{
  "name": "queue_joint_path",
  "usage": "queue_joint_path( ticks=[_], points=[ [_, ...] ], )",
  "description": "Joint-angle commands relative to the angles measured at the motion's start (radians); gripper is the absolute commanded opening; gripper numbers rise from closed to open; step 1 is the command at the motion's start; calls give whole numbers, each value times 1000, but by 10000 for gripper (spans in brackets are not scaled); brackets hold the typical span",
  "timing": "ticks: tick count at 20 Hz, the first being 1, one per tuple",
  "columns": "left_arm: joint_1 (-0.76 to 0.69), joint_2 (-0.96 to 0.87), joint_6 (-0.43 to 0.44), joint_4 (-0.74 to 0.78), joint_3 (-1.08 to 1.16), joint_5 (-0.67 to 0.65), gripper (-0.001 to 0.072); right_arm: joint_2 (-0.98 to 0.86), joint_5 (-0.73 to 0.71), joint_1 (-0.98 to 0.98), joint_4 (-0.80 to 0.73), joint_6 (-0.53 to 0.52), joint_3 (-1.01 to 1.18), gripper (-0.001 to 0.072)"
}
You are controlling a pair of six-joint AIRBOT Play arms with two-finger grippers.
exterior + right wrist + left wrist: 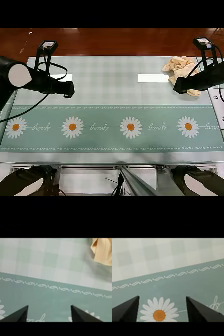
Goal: Fold the shirts.
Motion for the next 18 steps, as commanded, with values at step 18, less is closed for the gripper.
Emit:
queue_joint_path(
  ticks=[18],
  points=[
    [0, -2, 0, 0, 0, 17, 718, -1, -19, 1, 9, 1, 0, 605]
  ],
)
